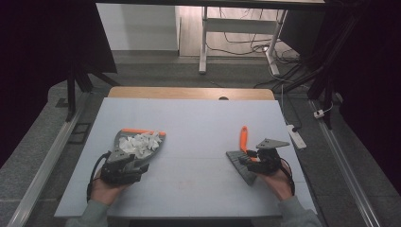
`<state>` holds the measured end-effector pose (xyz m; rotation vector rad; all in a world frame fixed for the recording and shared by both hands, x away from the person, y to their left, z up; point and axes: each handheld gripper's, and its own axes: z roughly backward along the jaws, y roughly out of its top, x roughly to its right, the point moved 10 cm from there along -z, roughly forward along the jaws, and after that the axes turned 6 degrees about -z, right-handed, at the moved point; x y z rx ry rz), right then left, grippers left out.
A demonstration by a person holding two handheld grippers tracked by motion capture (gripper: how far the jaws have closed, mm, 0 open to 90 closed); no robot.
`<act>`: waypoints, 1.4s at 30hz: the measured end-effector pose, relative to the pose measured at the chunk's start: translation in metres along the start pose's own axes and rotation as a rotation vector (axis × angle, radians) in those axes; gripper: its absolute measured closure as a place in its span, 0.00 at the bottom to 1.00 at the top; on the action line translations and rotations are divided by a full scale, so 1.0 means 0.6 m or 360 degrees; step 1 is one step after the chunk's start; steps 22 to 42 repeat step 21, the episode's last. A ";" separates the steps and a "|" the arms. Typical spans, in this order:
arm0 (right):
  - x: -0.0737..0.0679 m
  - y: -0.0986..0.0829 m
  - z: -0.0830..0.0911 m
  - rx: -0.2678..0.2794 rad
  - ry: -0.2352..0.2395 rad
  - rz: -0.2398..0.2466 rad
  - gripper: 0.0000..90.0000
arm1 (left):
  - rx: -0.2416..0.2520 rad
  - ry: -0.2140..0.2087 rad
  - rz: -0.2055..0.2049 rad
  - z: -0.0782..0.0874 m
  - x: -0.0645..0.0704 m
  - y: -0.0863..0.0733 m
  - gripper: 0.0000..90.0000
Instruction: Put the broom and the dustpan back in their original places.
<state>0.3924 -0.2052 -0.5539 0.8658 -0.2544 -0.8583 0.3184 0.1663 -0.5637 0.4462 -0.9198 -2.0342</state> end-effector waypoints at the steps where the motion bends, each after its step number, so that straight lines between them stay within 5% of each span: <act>1: -0.003 -0.001 0.002 0.0011 0.0010 0.0009 0.54 | -0.0003 -0.0017 -0.0009 -0.001 0.000 -0.001 0.35; 16: -0.012 -0.023 0.032 0.0095 0.0045 0.0096 0.54 | -0.0003 -0.0113 -0.0008 0.005 0.010 -0.018 0.34; 42: -0.014 -0.022 0.032 0.0100 0.0053 0.0112 0.54 | -0.0003 -0.0111 0.0000 0.006 0.009 -0.019 0.34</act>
